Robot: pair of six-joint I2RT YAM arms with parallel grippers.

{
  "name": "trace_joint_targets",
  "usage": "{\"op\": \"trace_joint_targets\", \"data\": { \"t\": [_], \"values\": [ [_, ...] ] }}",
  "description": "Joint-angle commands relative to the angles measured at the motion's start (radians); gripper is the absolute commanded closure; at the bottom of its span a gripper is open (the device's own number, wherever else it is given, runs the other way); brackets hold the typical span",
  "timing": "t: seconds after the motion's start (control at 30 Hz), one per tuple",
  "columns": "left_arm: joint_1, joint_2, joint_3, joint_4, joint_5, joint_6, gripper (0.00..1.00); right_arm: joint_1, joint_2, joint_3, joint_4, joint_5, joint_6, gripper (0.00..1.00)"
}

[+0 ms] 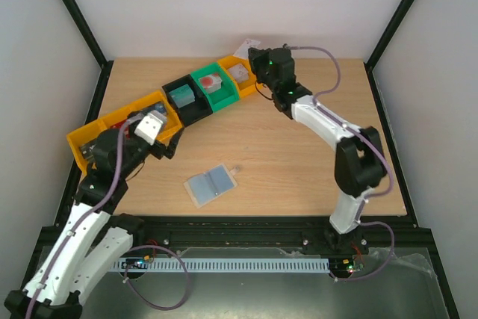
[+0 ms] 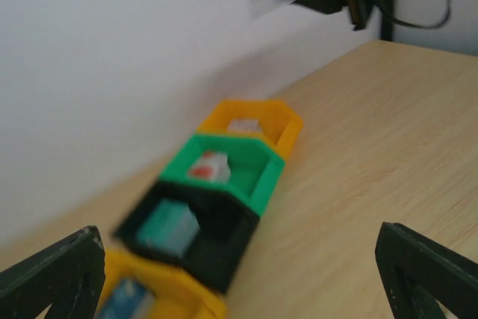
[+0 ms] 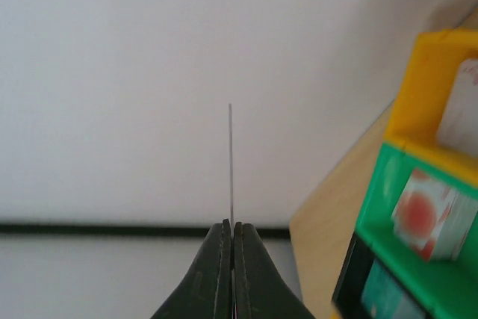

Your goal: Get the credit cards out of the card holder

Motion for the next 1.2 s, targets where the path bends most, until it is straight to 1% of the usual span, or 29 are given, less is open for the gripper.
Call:
{"op": "trace_joint_targets", "data": {
  "t": [0.0,0.1,0.13,0.2,0.3,0.5,0.57,0.67,0.8,1.07,1.17],
  "values": [
    [0.118,-0.031,-0.073,-0.066,-0.037,-0.612,0.01,0.007,0.178,0.098,0.125,0.305,0.125,0.98],
    [0.206,-0.024,-0.131,-0.073,-0.054,-0.796,0.0,0.01,0.275,0.15,0.136,0.383,0.134,0.98],
    [0.228,-0.022,-0.152,-0.072,-0.062,-0.836,0.01,0.01,0.304,0.179,0.14,0.397,0.15,0.98],
    [0.271,-0.03,-0.196,-0.055,-0.054,-0.898,0.01,0.01,0.359,0.212,0.16,0.411,0.185,0.98],
    [0.318,-0.041,-0.251,-0.029,-0.036,-0.954,0.01,0.016,0.443,0.29,0.093,0.406,0.247,0.98],
    [0.332,-0.058,-0.303,0.0,-0.06,-0.958,0.01,0.064,0.604,0.468,0.025,0.451,0.256,0.98],
    [0.335,-0.063,-0.313,0.003,-0.059,-0.963,0.01,0.068,0.645,0.511,0.008,0.465,0.282,0.98],
    [0.338,-0.083,-0.328,0.007,-0.048,-0.969,0.01,0.069,0.678,0.518,0.029,0.487,0.33,0.98],
    [0.349,-0.095,-0.334,-0.005,-0.055,-0.98,0.0,0.068,0.711,0.534,0.01,0.523,0.344,0.98],
    [0.374,-0.123,-0.35,-0.012,-0.049,-0.987,0.01,0.049,0.78,0.579,-0.029,0.535,0.319,0.98],
    [0.377,-0.125,-0.356,-0.007,-0.043,-0.989,0.01,0.043,0.818,0.642,-0.075,0.534,0.297,0.98]
  ]
}}
